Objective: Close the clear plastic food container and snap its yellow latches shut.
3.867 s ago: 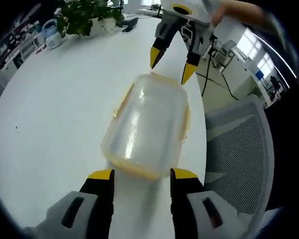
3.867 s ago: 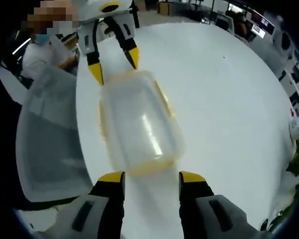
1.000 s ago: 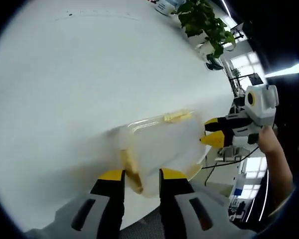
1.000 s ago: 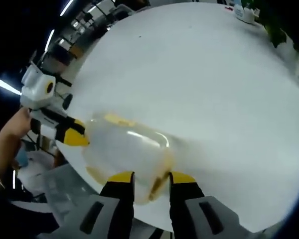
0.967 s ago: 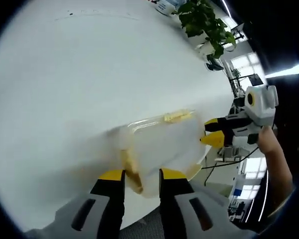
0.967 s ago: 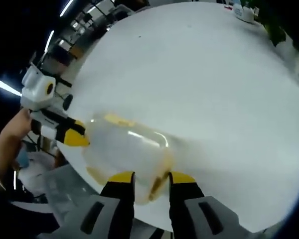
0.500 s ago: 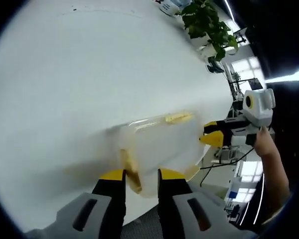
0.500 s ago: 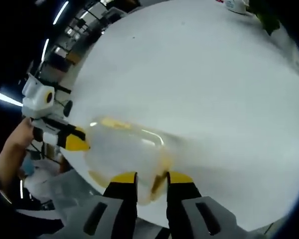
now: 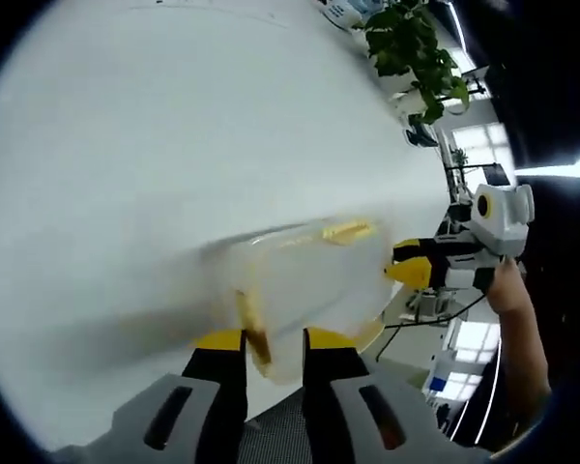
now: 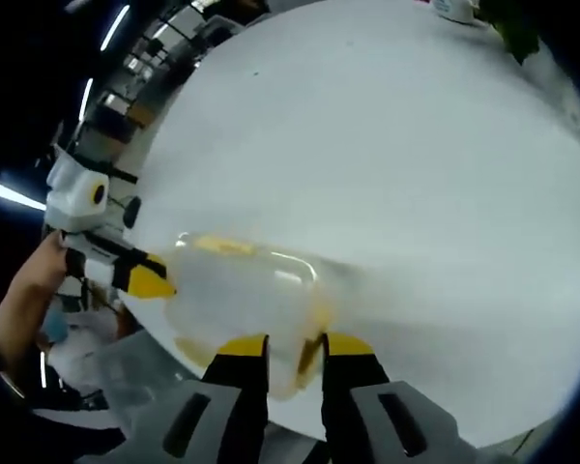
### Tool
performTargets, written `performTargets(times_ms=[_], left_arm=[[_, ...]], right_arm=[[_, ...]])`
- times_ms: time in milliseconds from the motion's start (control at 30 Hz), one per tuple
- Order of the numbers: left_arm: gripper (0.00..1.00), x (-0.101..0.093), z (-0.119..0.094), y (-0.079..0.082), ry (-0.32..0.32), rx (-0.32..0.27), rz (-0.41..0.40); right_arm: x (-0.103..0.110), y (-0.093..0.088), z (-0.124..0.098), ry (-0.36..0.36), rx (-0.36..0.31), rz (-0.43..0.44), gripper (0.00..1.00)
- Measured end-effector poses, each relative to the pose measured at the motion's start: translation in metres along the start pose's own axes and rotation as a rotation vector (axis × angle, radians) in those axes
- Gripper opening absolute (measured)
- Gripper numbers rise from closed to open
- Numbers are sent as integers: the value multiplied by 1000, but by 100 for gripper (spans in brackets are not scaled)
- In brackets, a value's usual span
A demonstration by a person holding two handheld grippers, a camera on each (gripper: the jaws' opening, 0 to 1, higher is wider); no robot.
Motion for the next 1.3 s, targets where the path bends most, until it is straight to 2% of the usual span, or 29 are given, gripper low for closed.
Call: performTargets(times_ms=[67,100,167,200,367,467,567,667,733,833,933,967,1000,1167,1233,1300], left_arm=[[19,9,1,5,-18,11,-10],[20,9,2,5,21,-40,24],[20,-3,-1,-6,-24,-7,-8],[20,4,-4,3,-51,10,-30],[22,7,1,2,-15,-41,3],[22,2,1,-2,-12,-44,8],[23,9,1,6,-14,-34,-9],[23,11,1,7,-16,-42,-2],[23,6,1,2,-12,-58,40],[23,8,-4,7,45,-65,205],[29,-4,-8,12,52,-87,269],[31,-5,-9,13,61,-85,280],[32,-4,-10,16,85,-88,325],[31,-3,-10,17,139,-64,442],[31,-6,-11,19,151,-75,525],[29,-12,-12,20,146,-81,539]], right_arm=[[-1,0,-1,5,-2,-2,18],[0,0,-2,9,-3,-5,18],[0,1,-1,12,-3,-9,18],[-1,1,-2,12,-2,-8,19],[1,0,-4,1,-4,-22,19],[-2,1,-4,8,-12,-14,19],[0,0,-4,9,-12,-22,20],[0,0,-6,14,-29,-73,21],[0,3,-7,6,-61,-130,21],[0,6,-12,-12,-77,-218,19],[5,8,-19,-4,-88,-241,20],[9,14,-22,6,-105,-275,20],[11,15,-23,11,-105,-286,20],[18,23,-26,-14,-104,-422,19],[23,24,-26,-13,-99,-479,18],[28,23,-25,-9,-94,-529,16]])
Point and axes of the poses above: the point that each gripper's makers call its tool centre point, and the gripper's own axes: z roughly forward along the fingers, x roughly to its left, y roughly out of its top, the point moved 1 cm from there along -z, roughly backward along the fingers, and after that the axes turned 6 degrees about z, right-handed, at the moved point
